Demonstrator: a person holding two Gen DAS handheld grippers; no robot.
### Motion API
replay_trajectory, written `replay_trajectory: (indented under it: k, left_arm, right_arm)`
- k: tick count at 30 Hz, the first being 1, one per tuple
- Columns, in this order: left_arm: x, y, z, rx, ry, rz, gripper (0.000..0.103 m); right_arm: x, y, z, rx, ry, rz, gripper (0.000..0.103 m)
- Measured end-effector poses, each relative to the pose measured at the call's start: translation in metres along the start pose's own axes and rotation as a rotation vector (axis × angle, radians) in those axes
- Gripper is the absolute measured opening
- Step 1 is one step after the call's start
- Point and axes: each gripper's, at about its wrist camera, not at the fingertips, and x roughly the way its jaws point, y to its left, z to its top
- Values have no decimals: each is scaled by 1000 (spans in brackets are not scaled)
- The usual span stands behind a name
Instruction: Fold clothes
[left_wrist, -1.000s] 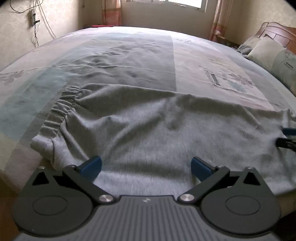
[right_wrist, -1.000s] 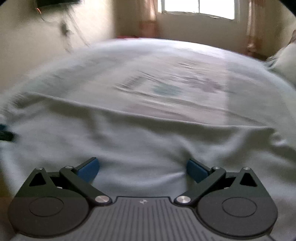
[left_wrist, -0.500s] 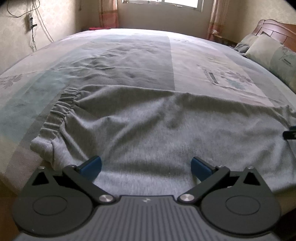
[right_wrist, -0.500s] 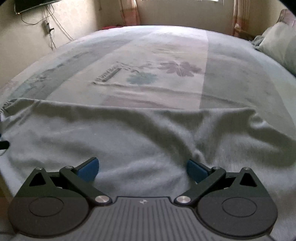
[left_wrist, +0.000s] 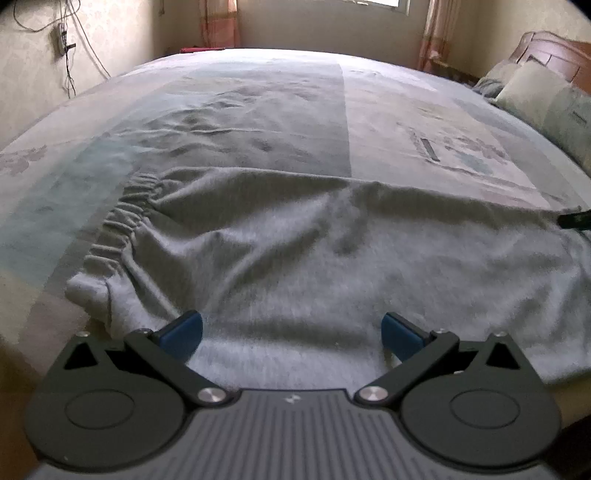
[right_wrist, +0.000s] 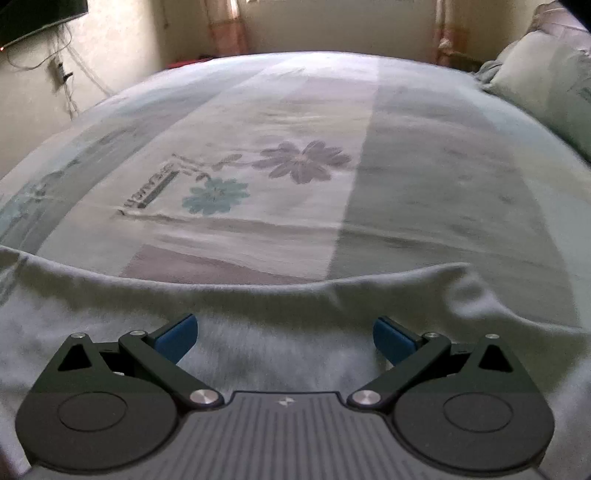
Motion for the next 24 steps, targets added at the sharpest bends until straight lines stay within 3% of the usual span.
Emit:
replay_trajectory:
  k: [3,8,10,14,16,18,20,24]
  left_arm:
    - [-12,-22,1,82,-25,-8,102]
    - [-23,-63,2,226,-62,-47,102]
    - [-19,-72,-1,228,-39,-56,102]
    - [-1,-73,-8,137,60,-79,102]
    - [-7,-72,-5,105,70,-73,102]
    - [-18,-77,-1,129,49,-55,102]
    - [-33,-85,4,172,24,-41,102]
    - [-48,-97,13,193,-3,-34,102]
  right_arm:
    - [-37,-1,-25,-37,-26,-21,103]
    - [-78,-15,-89,-67,18,-163,103]
    - [-84,-22,-111,-54,42,-172,103]
    - [-95,-20,-138,-24,-21,-182,103]
    - [-98,-20,-139,-23,-20,-178,103]
    - [-99,-21,-131,-30,1,-170,103]
    - [-106,-33,-128,-12,-41,-189,103]
    - [-116,-71,-133,41,-83,-325,103]
